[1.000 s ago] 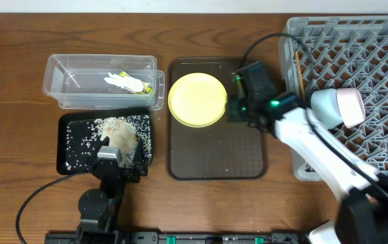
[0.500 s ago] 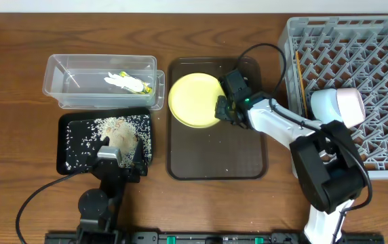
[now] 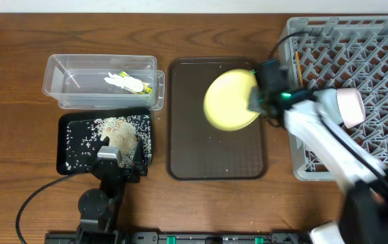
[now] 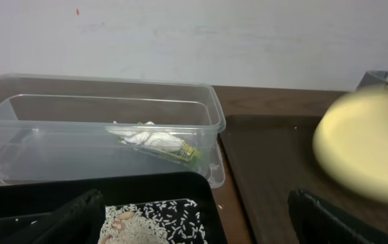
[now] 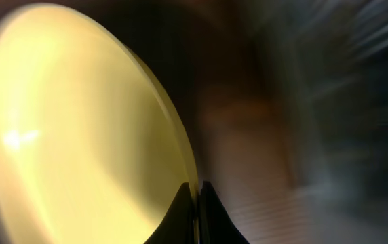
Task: Sort waste into correct bins and load items into the dishwasher rack
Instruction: 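Lift the yellow plate with the right gripper and lower it into the rack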
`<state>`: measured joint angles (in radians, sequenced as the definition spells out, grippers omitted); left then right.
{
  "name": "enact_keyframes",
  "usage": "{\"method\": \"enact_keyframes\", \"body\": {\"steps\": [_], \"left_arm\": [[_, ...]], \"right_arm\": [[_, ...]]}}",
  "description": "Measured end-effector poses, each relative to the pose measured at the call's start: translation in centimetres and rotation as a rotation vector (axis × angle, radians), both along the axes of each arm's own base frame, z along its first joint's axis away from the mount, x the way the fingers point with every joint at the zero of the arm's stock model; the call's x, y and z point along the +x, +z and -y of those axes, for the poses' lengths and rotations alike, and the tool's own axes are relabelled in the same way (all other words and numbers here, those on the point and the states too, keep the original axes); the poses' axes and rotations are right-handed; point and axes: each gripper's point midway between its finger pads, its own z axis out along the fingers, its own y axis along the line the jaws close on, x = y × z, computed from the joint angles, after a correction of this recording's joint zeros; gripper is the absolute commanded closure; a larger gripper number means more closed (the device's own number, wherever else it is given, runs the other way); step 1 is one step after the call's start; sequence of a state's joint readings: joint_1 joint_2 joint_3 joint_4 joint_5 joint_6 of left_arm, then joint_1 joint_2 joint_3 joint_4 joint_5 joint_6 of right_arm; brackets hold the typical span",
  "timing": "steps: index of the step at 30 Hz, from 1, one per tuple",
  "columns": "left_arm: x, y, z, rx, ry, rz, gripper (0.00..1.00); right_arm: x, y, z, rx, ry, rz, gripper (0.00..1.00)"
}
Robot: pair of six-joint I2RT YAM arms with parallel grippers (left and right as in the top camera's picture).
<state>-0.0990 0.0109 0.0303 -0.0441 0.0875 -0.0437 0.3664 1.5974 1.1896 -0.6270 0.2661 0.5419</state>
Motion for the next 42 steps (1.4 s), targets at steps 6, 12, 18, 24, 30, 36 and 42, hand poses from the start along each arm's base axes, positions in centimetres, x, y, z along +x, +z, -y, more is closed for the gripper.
{"method": "enact_keyframes", "body": {"steps": [6, 12, 18, 24, 30, 36, 42], "left_arm": [[0.0, 0.0, 0.0, 0.0, 0.0, 0.0, 0.12], [0.0, 0.0, 0.0, 0.0, 0.0, 0.0, 0.12], [0.0, 0.0, 0.0, 0.0, 0.0, 0.0, 0.11], [0.0, 0.0, 0.0, 0.0, 0.0, 0.0, 0.12], [0.0, 0.0, 0.0, 0.0, 0.0, 0.0, 0.12], [0.0, 0.0, 0.0, 0.0, 0.0, 0.0, 0.12], [0.0, 0.0, 0.0, 0.0, 0.0, 0.0, 0.12]], "right_arm": [[-2.3, 13.9, 8.3, -0.292, -0.137, 0.353, 0.99], [-6.2, 19.1, 17.1, -0.701, -0.325, 0.332, 0.99], [-9.1, 20.1, 23.4, -0.933, -0.512, 0.174, 0.99], [-9.8, 19.3, 27.4, -1.003, -0.628, 0.069, 0.99], [-7.5, 17.9, 29.6, -1.075, -0.62, -0.015, 0.99], [-5.9, 15.0, 31.7, -1.142, -0.542, -0.178, 0.99], [-4.2, 12.4, 31.6, -1.15, -0.43, -0.254, 0.99]]}}
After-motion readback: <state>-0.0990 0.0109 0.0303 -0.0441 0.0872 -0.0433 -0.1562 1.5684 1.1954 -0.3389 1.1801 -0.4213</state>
